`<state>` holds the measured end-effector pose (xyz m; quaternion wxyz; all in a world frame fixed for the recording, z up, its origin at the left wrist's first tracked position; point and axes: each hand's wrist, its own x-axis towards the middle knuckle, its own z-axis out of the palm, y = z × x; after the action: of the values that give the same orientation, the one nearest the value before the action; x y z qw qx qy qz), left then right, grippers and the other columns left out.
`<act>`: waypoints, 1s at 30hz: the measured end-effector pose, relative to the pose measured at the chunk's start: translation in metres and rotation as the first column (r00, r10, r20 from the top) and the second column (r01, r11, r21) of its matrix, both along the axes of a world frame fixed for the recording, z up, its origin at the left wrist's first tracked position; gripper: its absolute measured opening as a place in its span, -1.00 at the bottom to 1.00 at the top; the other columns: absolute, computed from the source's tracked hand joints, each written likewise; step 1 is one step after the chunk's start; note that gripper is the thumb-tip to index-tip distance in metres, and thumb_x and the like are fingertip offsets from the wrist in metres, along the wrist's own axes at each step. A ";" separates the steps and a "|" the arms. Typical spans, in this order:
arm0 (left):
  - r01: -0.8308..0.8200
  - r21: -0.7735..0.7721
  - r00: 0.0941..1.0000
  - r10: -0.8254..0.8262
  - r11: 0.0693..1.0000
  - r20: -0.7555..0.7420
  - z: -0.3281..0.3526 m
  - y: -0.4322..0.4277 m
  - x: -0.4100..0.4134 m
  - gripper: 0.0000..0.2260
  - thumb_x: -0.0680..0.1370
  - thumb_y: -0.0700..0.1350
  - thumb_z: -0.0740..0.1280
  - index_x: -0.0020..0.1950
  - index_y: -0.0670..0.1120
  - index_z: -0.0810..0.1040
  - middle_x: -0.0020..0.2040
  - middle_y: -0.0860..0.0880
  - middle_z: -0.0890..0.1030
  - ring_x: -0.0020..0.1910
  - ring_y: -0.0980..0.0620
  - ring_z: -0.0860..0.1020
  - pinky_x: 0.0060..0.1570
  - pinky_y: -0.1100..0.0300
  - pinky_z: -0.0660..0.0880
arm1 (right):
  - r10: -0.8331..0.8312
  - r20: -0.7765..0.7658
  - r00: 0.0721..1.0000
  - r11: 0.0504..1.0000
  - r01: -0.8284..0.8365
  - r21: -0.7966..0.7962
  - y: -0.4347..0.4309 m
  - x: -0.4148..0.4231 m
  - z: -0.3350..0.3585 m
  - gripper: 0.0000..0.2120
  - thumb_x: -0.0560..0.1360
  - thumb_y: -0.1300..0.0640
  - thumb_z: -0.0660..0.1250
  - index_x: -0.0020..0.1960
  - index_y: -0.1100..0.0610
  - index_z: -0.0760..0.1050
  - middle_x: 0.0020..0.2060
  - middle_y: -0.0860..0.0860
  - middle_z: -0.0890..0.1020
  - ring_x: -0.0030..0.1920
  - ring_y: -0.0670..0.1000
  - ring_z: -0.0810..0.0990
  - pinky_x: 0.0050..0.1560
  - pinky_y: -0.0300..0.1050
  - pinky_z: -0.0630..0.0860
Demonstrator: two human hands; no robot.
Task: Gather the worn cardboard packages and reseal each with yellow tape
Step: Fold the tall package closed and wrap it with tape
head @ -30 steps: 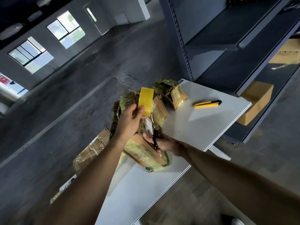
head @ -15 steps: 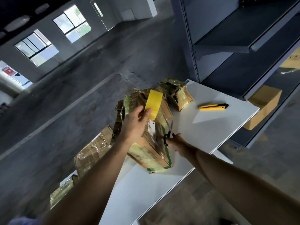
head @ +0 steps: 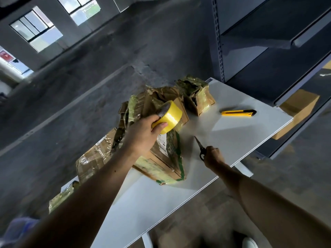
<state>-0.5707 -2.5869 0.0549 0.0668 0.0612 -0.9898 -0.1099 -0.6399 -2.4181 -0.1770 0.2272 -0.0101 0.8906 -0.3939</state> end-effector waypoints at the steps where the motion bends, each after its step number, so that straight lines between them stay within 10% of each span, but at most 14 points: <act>1: 0.006 -0.018 1.000 -0.005 1.000 0.026 0.001 0.001 0.000 -0.72 0.61 0.16 0.27 0.09 -0.02 0.58 -0.21 0.01 0.62 -0.24 -0.02 0.56 -0.32 0.19 0.37 | 0.013 -0.006 1.000 1.000 -0.013 0.006 0.000 0.000 0.000 -0.81 0.61 0.22 0.23 0.12 0.31 0.53 0.05 0.26 0.59 0.02 0.29 0.60 -0.21 -0.11 0.38; 11: 0.146 -0.177 0.969 -0.105 0.973 0.222 0.009 0.015 -0.010 -0.71 0.62 0.12 0.27 0.24 0.00 0.55 -0.02 -0.08 0.68 -0.13 -0.09 0.61 -0.22 0.14 0.35 | 0.164 -0.029 0.986 0.986 -0.164 0.003 0.011 -0.018 0.034 -0.82 0.56 0.17 0.22 0.10 0.18 0.54 0.14 0.22 0.59 0.15 0.24 0.58 -0.02 -0.09 0.48; 15: 0.176 -0.252 0.970 -0.123 0.952 0.209 0.007 0.014 -0.014 -0.74 0.63 0.11 0.25 0.22 0.01 0.55 0.11 -0.04 0.66 0.06 -0.12 0.61 0.07 0.07 0.32 | 0.075 -0.292 0.954 0.937 -0.167 -0.306 0.011 -0.017 0.067 -0.44 0.56 0.07 0.35 0.49 0.11 0.23 0.32 0.19 0.46 0.23 0.18 0.51 0.17 -0.01 0.49; 20: 0.182 -0.320 0.974 -0.125 0.930 0.191 0.003 0.012 -0.019 -0.73 0.64 0.13 0.20 0.20 0.02 0.54 0.15 0.00 0.63 0.10 -0.08 0.59 0.24 -0.04 0.25 | 0.204 -0.632 0.748 0.893 -0.407 -0.193 0.004 -0.020 0.114 -0.25 0.37 -0.28 0.37 0.47 -0.05 0.27 0.39 0.09 0.29 0.40 0.11 0.28 0.38 0.07 0.33; 26: 0.213 -0.146 0.975 -0.202 0.966 0.090 0.008 -0.003 -0.011 -0.66 0.62 0.14 0.23 0.31 0.00 0.48 0.26 0.02 0.52 0.19 -0.03 0.54 0.21 -0.05 0.42 | 0.406 -0.644 0.648 0.863 -0.504 0.036 -0.004 -0.018 0.134 -0.41 0.42 -0.19 0.44 0.36 0.06 0.45 0.20 0.05 0.57 0.23 0.06 0.48 0.31 -0.03 0.36; 30: -0.136 -0.080 0.985 0.126 0.988 -0.117 0.023 -0.024 -0.003 -0.53 0.61 0.18 0.19 0.45 -0.01 0.33 0.42 -0.08 0.38 0.36 -0.11 0.41 0.37 -0.16 0.34 | 0.383 -0.465 0.798 0.892 -0.450 -0.037 -0.015 -0.008 0.140 -0.58 0.47 -0.16 0.44 0.20 0.00 0.42 0.01 -0.09 0.56 -0.03 -0.04 0.57 -0.13 -0.40 0.43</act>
<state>-0.5733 -2.6111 0.0775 0.1317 0.1168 -0.9822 -0.0651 -0.6479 -2.4335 -0.0372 0.0970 -0.3127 0.8628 -0.3852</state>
